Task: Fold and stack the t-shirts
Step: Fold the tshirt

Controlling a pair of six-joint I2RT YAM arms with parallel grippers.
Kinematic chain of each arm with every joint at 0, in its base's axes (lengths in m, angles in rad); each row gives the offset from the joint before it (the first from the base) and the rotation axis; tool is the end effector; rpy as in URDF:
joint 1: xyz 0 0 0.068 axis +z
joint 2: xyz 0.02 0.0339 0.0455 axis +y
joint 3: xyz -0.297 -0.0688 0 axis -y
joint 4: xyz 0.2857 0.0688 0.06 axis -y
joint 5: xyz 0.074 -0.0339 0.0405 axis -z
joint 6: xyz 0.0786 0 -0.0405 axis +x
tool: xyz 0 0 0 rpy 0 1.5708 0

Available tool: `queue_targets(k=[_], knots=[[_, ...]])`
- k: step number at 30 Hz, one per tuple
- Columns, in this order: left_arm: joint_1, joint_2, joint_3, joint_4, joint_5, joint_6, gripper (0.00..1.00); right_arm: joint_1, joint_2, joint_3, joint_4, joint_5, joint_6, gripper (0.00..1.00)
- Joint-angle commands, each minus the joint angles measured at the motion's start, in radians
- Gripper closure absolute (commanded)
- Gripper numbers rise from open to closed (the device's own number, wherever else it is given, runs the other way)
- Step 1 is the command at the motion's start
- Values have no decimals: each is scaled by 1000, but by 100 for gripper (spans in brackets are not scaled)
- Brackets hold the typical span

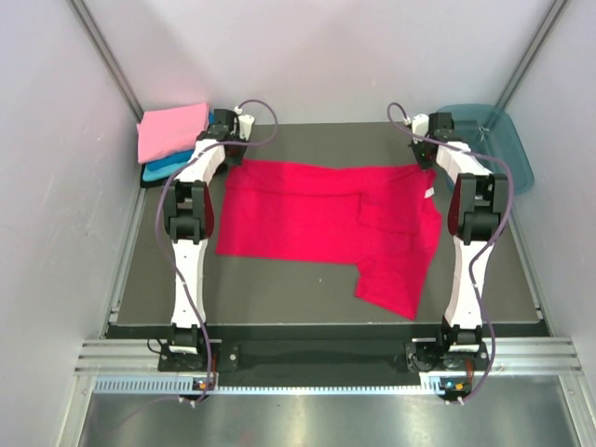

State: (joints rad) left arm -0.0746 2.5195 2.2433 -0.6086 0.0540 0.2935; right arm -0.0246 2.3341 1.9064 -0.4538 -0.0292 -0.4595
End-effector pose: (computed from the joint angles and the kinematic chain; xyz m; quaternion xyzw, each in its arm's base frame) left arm 0.6471 -0.0526 0.1484 0.1812 0.9238 0.0115 0.3370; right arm 0.6071 -0.0126 0.1465 -0.2078 0.9179 -0.0676 0.3313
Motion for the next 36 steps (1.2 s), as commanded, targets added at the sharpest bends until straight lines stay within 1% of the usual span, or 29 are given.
queue_targets(k=[1,8,9,11,12,13,15,16,18,21,23,24,25,26,27,28,29,30,31,32,33,34,35,36], knots=[[6,33,62,96,-45,27,100,-6,19,71,58,14,-4,100],[-1,36,81,116,-89,33,99,-3,27,94,58,8,-8,100],[-5,29,82,116,-91,35,89,-1,19,92,53,9,-4,99],[-13,-5,79,118,-101,35,75,-1,-21,73,50,20,2,87],[-20,-39,79,116,-102,26,66,-1,-42,65,52,23,8,73],[-24,-57,79,118,-100,19,63,-1,-88,47,53,23,15,68],[-31,-106,82,128,-100,-3,60,0,-143,26,61,20,30,61],[-33,-120,85,129,-98,-10,56,0,-194,13,63,17,36,60],[-40,-158,102,130,-94,-22,55,5,-263,8,46,-3,57,58],[-50,-211,110,125,-88,-25,54,14,-318,6,2,-40,73,55],[-54,-237,101,110,-62,-25,53,14,-358,2,-38,-128,87,54],[-54,-264,93,98,-59,-33,53,15,-372,-21,-83,-228,76,54],[-56,-278,79,81,16,-31,54,15,-406,-44,-106,-285,59,54],[-56,-295,38,70,47,-30,54,17,-426,-78,-126,-343,9,54],[-59,-329,12,63,70,-34,55,17,-449,-113,-182,-459,-36,54],[-60,-346,-45,47,108,-40,55,17,-496,-195,-212,-500,-85,55],[-62,-363,-72,38,125,-43,55,49,-522,-243,-238,-524,-167,55],[-62,-392,-98,29,139,-56,55,58,-574,-338,-305,-558,-218,55],[-62,-404,-125,21,154,-65,55,69,-602,-389,-340,-563,-272,55],[-60,-416,-173,7,176,-76,55,99,-631,-442,-371,-558,-375,56],[-60,-435,-197,-2,187,-89,54,115,-660,-493,-429,-543,-433,57],[-60,-444,-221,-6,197,-97,53,130,-727,-601,-443,-535,-480,56],[-60,-450,-261,-13,213,-103,53,152,-763,-659,-450,-526,-554,56],[-60,-462,-280,-14,217,-109,53,160,-844,-766,-447,-517,-586,57]])
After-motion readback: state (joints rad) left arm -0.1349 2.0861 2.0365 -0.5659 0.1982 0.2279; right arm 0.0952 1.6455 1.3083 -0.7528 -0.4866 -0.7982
